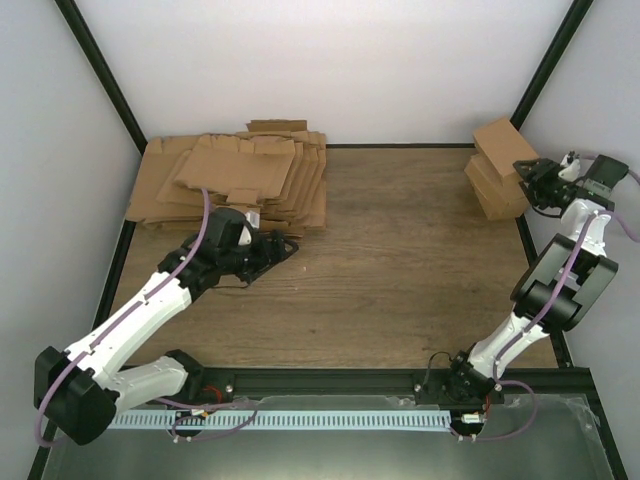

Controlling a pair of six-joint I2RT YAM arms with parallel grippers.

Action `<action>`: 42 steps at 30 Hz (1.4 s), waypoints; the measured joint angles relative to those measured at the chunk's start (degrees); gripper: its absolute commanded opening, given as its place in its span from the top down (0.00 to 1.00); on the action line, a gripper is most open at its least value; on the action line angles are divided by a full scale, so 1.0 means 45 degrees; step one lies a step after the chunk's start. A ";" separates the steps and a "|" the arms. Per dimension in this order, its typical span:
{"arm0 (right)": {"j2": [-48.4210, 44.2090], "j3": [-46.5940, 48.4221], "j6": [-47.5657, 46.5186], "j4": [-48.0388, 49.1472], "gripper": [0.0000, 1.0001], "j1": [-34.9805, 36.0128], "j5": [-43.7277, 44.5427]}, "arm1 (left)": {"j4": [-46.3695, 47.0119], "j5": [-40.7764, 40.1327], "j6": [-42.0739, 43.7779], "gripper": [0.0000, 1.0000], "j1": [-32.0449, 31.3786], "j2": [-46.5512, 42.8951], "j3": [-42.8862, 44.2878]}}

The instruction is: Fold the paper box

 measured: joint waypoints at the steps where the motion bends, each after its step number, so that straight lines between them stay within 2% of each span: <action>1: 0.0117 0.0087 -0.0005 -0.0010 0.51 0.0000 -0.0010 | 0.0102 -0.0010 -0.0029 0.07 0.0000 0.0005 0.0000; 11: 0.0821 0.0379 -0.0015 -0.0029 0.51 0.0005 0.0078 | 0.0418 -0.0010 -0.0039 0.07 0.0005 0.0559 0.0005; 20: 0.0787 -0.0996 0.0835 0.1360 0.47 0.0019 0.0651 | 0.0427 0.0005 -0.0015 0.07 0.0005 0.0680 0.0005; 22: 0.0787 -0.1020 0.0967 0.1545 0.41 0.0039 0.0787 | 0.0427 0.0015 0.0015 0.07 0.0005 0.0680 0.0000; 27: 0.0782 -0.1209 0.1258 0.1972 0.36 0.0063 0.1268 | 0.0427 0.0019 0.0019 0.07 0.0010 0.0680 0.0000; 30: 0.0777 -0.1535 0.1511 0.2147 0.23 0.0063 0.1685 | 0.0427 0.0019 0.0019 0.07 0.0015 0.0680 0.0000; 37: 0.0680 -0.1783 0.2176 0.2098 0.02 0.0141 0.2827 | 0.0427 0.0024 0.0015 0.07 0.0015 0.0670 -0.0005; 42: 0.0296 -0.1807 0.2429 0.1753 0.00 0.0238 0.3560 | 0.0423 0.0015 0.0015 0.07 0.0015 0.0505 -0.0019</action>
